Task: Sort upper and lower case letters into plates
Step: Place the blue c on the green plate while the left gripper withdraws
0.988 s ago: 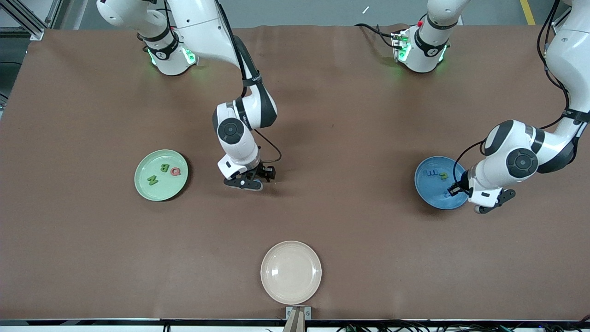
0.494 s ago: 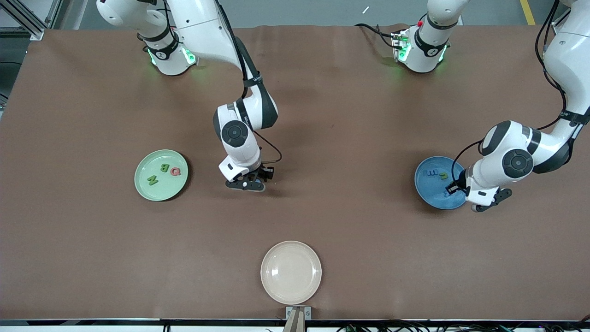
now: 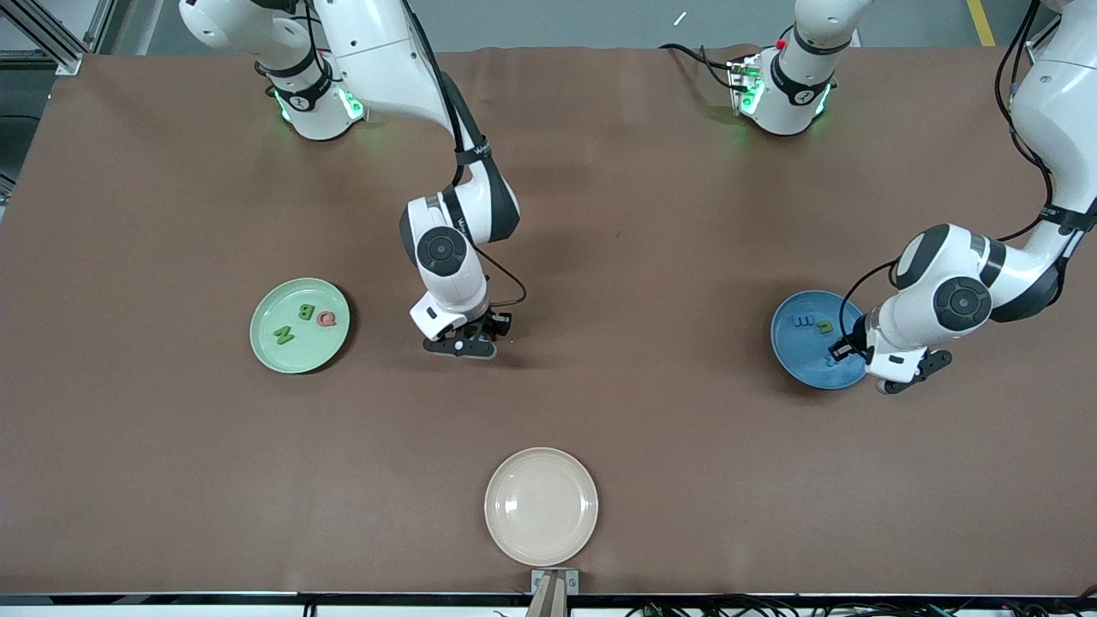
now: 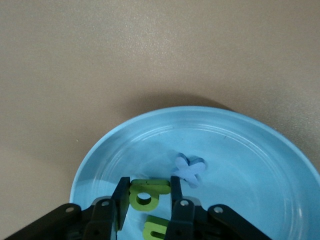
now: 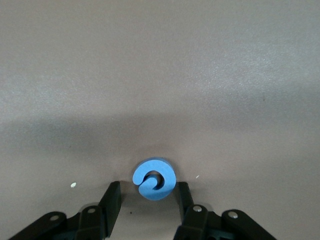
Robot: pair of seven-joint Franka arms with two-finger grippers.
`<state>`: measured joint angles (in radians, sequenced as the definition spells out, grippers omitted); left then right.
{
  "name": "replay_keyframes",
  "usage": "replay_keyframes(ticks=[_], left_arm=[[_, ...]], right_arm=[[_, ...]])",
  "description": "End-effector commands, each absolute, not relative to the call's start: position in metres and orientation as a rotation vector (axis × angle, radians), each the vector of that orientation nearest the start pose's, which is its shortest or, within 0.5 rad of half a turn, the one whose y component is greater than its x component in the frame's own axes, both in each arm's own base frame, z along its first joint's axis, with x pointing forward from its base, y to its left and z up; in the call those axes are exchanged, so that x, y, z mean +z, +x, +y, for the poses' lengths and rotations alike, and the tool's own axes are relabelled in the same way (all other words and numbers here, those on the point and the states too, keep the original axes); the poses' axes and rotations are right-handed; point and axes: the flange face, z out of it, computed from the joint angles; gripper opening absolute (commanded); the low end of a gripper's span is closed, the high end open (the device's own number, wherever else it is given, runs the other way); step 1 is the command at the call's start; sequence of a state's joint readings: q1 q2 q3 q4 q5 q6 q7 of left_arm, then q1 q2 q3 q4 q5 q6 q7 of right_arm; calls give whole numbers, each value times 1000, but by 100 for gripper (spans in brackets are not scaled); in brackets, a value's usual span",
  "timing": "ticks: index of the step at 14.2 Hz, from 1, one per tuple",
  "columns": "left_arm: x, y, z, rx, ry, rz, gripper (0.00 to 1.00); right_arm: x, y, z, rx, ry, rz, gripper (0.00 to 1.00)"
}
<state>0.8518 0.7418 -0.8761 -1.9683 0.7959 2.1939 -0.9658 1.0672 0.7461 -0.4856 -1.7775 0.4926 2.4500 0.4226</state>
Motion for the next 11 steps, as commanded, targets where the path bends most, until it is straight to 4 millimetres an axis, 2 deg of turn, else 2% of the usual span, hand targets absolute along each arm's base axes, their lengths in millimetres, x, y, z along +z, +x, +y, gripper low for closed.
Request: replay_keyframes(ticks=[1, 2, 5, 7, 8, 10, 11], left_arm=[[185, 585, 20, 142, -2956, -703, 61], [188, 586, 21, 133, -2954, -704, 80], [212, 593, 10, 84, -2961, -703, 96], [235, 601, 2, 43, -2977, -708, 99], [254, 608, 0, 17, -2997, -729, 99], [282, 616, -3, -2, -3026, -778, 100], [296, 621, -5, 11, -3028, -802, 100]], right_arm=[[176, 547, 378, -88, -3132, 162, 48], [177, 549, 378, -93, -3133, 159, 44], [178, 550, 377, -94, -3132, 163, 39], [179, 553, 375, -101, -3130, 166, 39], [179, 554, 376, -102, -3132, 163, 38], [179, 554, 377, -101, -3129, 168, 22], [179, 554, 376, -96, -3131, 168, 19]])
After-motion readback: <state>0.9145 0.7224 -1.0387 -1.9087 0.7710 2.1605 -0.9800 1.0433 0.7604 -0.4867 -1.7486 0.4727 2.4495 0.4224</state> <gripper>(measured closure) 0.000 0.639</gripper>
